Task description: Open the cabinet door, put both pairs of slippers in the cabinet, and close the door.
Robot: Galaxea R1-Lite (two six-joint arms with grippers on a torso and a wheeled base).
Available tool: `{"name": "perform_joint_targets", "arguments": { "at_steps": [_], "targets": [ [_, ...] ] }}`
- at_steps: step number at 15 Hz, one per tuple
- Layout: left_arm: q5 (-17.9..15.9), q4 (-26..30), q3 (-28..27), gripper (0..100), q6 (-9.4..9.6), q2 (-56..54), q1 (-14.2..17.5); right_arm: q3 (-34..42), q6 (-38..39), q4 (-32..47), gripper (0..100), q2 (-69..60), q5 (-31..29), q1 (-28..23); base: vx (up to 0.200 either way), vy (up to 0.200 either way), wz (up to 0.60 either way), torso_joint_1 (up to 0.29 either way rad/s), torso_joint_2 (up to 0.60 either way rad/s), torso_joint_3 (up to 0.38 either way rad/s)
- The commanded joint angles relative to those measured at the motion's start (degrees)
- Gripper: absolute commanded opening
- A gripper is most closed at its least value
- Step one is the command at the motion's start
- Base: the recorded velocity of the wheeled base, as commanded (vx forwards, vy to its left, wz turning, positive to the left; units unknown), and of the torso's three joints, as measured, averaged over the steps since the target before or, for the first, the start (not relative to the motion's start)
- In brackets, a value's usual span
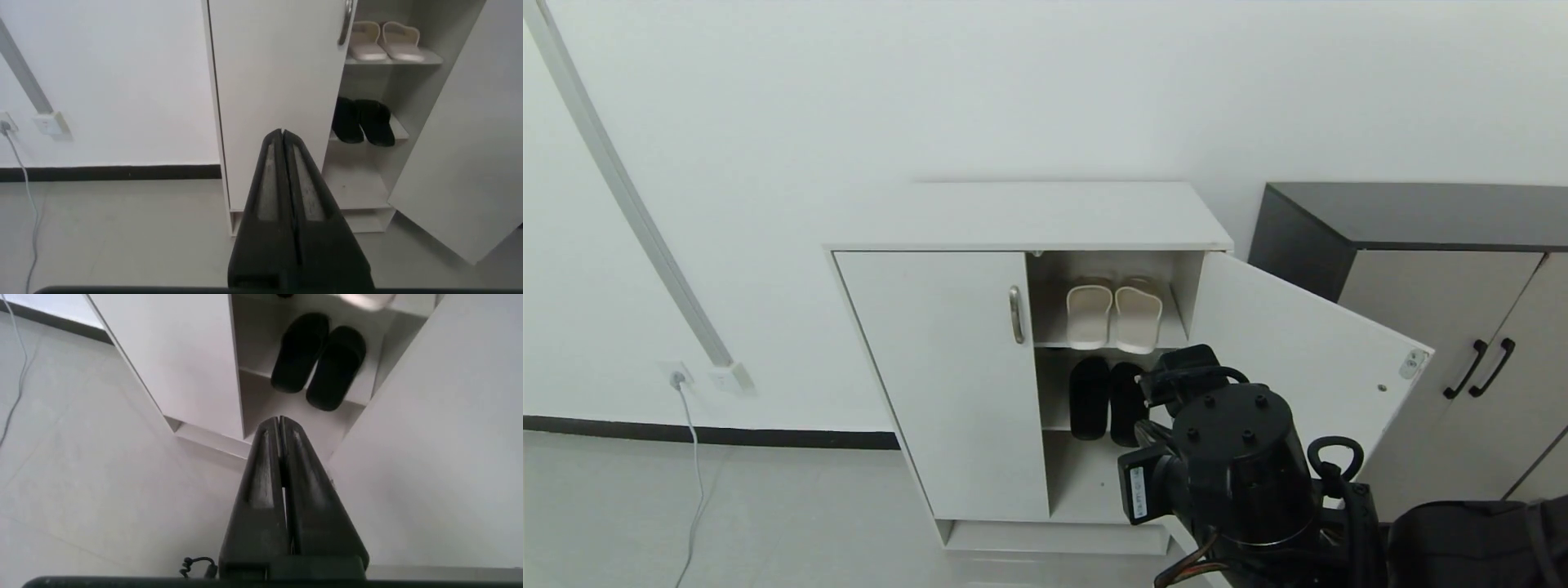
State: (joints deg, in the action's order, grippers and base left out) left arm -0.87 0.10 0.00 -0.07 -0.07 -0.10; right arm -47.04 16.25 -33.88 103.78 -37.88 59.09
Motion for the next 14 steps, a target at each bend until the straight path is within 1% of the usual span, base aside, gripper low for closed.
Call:
{"name": "perform_joint_targets", "arguments": {
  "at_steps": [1,5,7,14],
  "targets": [
    [-0.01,-0.01,0.0,0,-0.01,0.07,0.01,0.02,0.01,-0.05,0,-0.07,0.0,-0.03,0.0,0.0,0.0,0.183,-0.5,-0.31],
    [-0.01,-0.01,0.0,0,0.07,0.07,0.01,0.37,0.01,-0.22,0,-0.24,0.08,0.06,0.0,0.0,0.0,0.196,-0.51,-0.309],
    [-0.01,-0.01,0.0,0,-0.01,0.07,0.01,0.99,0.01,-1.54,0,-0.42,0.08,-0.03,0.0,0.0,0.0,0.217,-0.53,-0.32],
    [0.07,-0.01,0.0,0,-0.01,0.07,0.01,2.13,0.01,-2.51,0,-0.07,0.26,-0.2,0.0,0.0,0.0,0.247,-0.57,-0.327]
  ]
}}
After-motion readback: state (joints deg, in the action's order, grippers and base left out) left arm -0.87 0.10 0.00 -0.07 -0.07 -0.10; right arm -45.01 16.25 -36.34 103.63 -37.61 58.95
